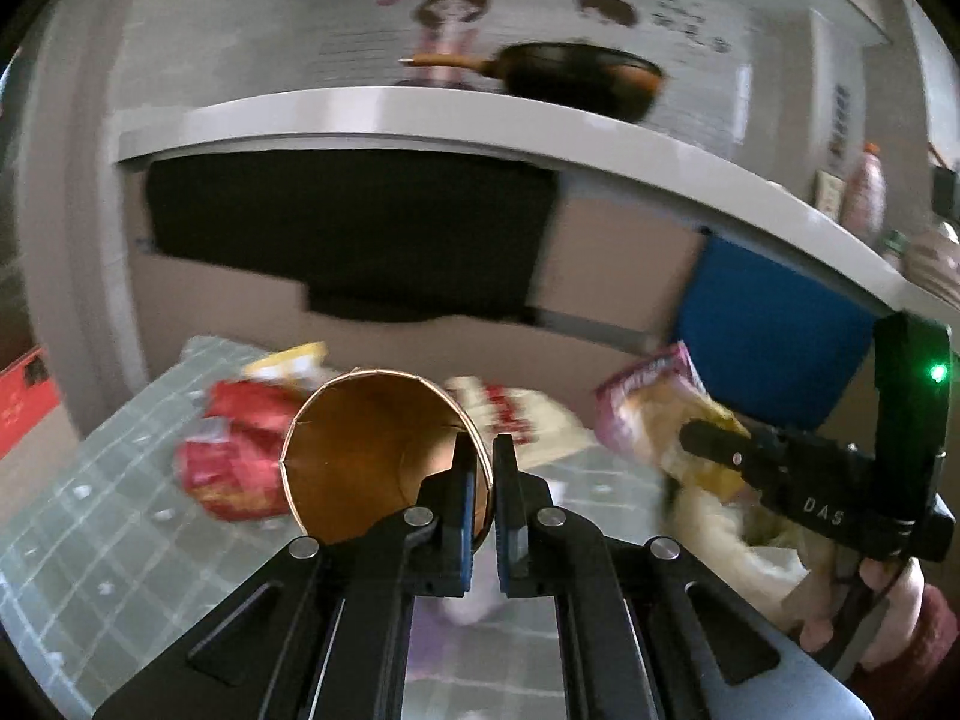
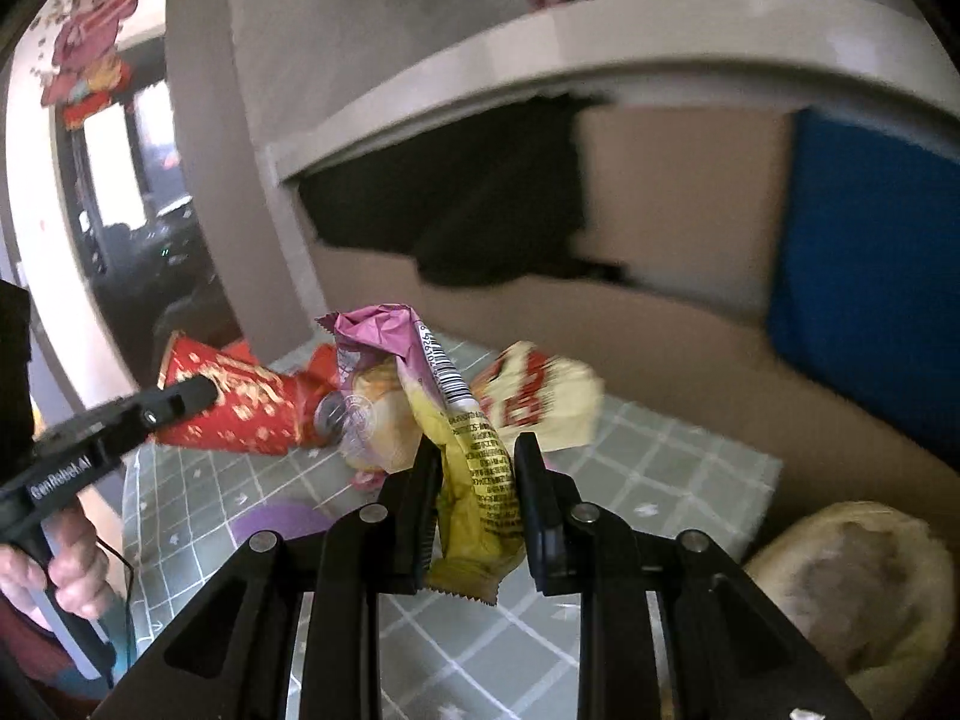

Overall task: Collect trash
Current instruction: 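Carry the cup and wrapper over the trash bin and open both grippers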

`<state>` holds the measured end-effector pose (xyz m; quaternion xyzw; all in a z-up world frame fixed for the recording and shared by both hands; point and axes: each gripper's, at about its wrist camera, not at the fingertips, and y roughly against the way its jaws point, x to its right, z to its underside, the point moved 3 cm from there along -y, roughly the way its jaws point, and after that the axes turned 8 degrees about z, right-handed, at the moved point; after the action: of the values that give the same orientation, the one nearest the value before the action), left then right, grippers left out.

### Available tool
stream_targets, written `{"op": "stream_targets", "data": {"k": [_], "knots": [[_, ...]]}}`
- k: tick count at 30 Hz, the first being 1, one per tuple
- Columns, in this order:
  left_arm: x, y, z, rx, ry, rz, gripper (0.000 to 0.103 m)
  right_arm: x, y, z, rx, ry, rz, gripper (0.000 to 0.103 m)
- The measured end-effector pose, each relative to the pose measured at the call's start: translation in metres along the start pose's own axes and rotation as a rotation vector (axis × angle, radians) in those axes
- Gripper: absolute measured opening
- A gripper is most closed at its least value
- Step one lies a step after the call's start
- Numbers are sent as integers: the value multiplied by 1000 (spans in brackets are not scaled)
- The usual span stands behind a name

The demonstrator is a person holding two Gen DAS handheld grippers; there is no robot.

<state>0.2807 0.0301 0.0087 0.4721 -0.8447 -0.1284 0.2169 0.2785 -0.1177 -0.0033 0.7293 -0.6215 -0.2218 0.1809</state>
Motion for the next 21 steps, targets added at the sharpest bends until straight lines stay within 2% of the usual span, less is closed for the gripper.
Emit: {"op": "stream_targets", "data": {"k": [4,7,12,21], "knots": [[48,-28,-2,-23,-43,96,5,44,45,-1,72,-35,102,23],[89,-54,1,-59,-64,186,5,77,68,4,84,-72,171,23],[143,-83,7,-93,-102,274,5,133,97,20,87,-129,295,23],[193,-132,12,-185,-98,380,5,188,100,40,58,-200,379,23]]}}
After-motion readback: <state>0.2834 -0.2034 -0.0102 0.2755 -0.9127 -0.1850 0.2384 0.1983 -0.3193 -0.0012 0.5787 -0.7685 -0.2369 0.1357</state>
